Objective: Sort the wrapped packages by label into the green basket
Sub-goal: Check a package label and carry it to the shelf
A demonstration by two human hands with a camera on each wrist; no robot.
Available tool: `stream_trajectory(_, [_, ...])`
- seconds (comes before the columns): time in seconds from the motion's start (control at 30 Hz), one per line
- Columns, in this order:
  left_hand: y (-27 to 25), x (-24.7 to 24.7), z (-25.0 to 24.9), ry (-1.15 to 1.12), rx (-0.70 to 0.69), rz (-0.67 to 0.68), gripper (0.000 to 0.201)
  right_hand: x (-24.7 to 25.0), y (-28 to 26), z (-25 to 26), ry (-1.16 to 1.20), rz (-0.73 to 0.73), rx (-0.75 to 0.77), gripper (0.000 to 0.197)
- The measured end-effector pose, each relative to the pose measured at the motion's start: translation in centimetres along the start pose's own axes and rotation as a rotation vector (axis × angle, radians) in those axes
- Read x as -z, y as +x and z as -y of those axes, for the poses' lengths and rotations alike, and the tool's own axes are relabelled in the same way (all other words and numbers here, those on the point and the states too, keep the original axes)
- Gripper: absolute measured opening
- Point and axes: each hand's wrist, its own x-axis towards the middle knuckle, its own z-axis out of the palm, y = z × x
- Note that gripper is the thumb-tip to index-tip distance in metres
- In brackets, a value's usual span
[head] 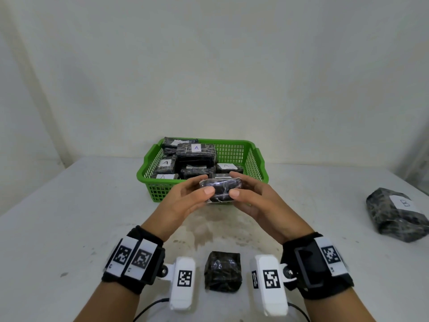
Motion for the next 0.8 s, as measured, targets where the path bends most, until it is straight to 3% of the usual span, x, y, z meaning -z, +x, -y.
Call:
stream_trajectory(0.27, [0.0, 0.0, 0.3, 0.025, 0.034, 0.046, 0.11, -0.3, 0.0, -0.1, -0.052, -0.029, -0.009, 0.099])
stream_trajectory(0.43, [-0.1, -0.2, -0.1, 0.043, 0.049, 0.061, 0.079, -0.3, -0.1, 0.2, -0.111, -0.016, 0.001, 0.09])
stream_trajectory(0.53, [-0.2, -0.2, -0.4, -0.107, 0.088, 0.047, 0.077, 0.3, -0.3, 0.2, -0.13, 0.064, 0.009, 0.092])
stream_trajectory(0.7, [-0.3, 0.0, -0.9, -0.242, 0.172, 0.11, 0.085, 1.1, 0.5, -0.6, -0.155, -0.054, 0.021, 0.051])
stream_trajectory(0.8, [-0.3, -0.5, -1.2, -0.231, 0.172, 0.079, 0.071, 1.4, 0.7, -0.6, -0.055, -0.108, 0.036, 0.031])
